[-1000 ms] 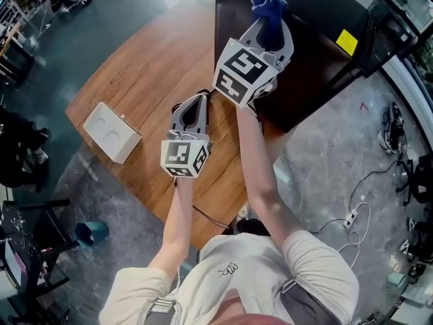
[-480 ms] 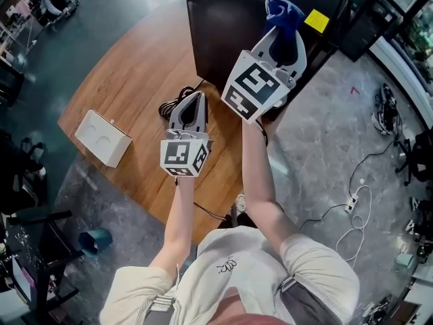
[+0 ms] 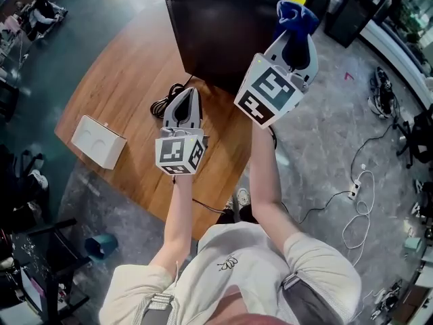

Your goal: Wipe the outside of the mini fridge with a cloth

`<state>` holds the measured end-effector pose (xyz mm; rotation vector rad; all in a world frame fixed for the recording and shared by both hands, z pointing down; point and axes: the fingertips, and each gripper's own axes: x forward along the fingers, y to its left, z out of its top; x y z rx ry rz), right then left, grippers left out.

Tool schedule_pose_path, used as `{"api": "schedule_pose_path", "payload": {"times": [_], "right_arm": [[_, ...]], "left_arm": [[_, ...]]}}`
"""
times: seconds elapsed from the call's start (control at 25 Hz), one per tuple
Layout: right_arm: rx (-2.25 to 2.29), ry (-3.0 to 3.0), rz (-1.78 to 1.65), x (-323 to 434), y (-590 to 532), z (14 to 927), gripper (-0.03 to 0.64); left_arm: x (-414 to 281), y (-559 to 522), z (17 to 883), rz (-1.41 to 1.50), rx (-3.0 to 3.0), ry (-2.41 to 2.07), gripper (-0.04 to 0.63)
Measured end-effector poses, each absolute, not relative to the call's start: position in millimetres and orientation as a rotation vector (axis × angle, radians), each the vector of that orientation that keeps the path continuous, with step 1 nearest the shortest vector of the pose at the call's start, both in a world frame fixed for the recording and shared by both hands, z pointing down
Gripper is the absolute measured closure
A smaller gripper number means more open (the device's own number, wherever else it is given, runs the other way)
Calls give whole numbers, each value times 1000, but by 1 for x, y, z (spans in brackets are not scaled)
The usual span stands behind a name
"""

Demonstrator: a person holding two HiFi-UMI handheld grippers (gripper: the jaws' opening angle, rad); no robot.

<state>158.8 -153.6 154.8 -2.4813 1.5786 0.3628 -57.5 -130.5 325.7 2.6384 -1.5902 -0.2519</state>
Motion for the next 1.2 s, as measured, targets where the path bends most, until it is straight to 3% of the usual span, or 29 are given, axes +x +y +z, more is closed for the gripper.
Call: {"api": "schedule_pose_path", "payload": {"times": [0.68,1.2], "right_arm": [[-2515,1497,333,209,-125,166,555],[-2119,1895,286,49,-185,166,555]], "left_arm": [[-39,-139,336,-256,2643,-1532,591],[-99,-159,357,-258,2515,-1665,591]]}}
